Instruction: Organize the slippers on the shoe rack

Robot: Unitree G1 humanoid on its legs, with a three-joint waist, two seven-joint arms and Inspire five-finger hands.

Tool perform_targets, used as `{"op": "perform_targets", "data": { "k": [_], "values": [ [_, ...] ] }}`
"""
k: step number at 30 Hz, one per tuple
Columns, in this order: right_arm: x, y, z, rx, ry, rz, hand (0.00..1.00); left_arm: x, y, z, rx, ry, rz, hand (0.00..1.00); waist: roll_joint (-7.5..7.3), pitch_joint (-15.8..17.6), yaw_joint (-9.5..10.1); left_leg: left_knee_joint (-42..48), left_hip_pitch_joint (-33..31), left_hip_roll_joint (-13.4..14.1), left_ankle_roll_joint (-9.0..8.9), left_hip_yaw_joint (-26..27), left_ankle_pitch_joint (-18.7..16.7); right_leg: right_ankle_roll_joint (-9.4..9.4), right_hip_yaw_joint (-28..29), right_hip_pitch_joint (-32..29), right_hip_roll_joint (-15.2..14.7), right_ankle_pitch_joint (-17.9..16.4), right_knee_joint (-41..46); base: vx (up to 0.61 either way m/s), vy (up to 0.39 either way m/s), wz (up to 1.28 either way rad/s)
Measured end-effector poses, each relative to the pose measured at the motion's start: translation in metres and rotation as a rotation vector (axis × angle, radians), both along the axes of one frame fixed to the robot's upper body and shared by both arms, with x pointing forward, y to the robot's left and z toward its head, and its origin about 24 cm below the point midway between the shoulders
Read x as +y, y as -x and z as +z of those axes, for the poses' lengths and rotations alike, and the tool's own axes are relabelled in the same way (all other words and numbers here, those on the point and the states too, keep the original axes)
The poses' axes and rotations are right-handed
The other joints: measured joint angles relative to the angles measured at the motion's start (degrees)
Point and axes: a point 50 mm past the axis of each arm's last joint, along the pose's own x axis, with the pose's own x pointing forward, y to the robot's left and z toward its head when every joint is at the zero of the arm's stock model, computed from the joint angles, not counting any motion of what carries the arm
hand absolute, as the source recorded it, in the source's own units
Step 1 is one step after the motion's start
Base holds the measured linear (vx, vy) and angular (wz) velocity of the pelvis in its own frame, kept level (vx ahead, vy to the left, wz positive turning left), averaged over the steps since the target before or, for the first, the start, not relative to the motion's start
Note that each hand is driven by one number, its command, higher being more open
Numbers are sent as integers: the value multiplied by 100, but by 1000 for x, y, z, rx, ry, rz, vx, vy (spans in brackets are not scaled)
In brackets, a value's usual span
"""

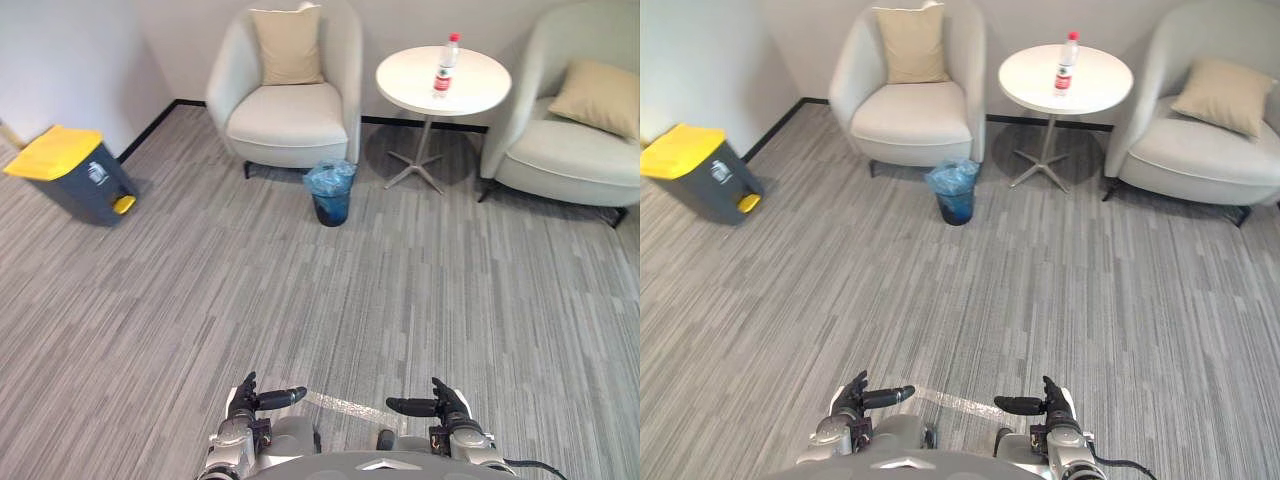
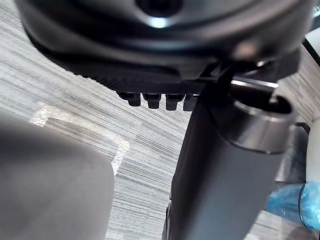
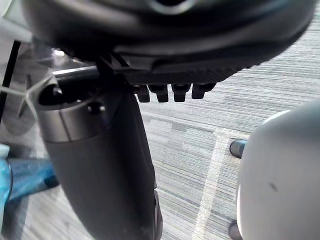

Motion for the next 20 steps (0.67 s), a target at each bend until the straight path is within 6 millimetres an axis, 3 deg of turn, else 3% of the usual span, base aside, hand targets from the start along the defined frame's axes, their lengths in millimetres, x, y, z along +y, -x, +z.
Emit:
{"op": "perform_targets", "data": {
  "k": [2, 4, 12, 20],
  "values": [
    [6, 7, -3, 11, -21, -16, 100, 3, 0, 0, 2, -9, -3, 100, -192, -94, -4, -263, 210, -139, 82, 190, 38, 91, 125, 6, -163, -43, -16, 188, 156, -33],
    [8, 11, -4, 19, -31, -33, 100, 5, 3, -1, 13, -14, -5, 100, -279, -155, -8, -472, 437, -260, 113, 271, 62, 183, 155, 87, -281, -105, -45, 192, 91, -15],
    [6, 16, -6, 33, -36, -57, 100, 4, 6, -2, 25, -14, -17, 100, -251, -201, -16, -645, 853, -306, 113, 189, 62, 224, 37, 570, -293, -149, -269, 111, -31, 5],
    [7, 19, -7, 40, -50, -82, 100, 5, 8, -3, 30, -12, -15, 100, -281, -217, -15, -849, 1098, -207, 103, 78, 134, 146, -40, 761, -182, -168, -309, -24, -80, 4]
  ]
}}
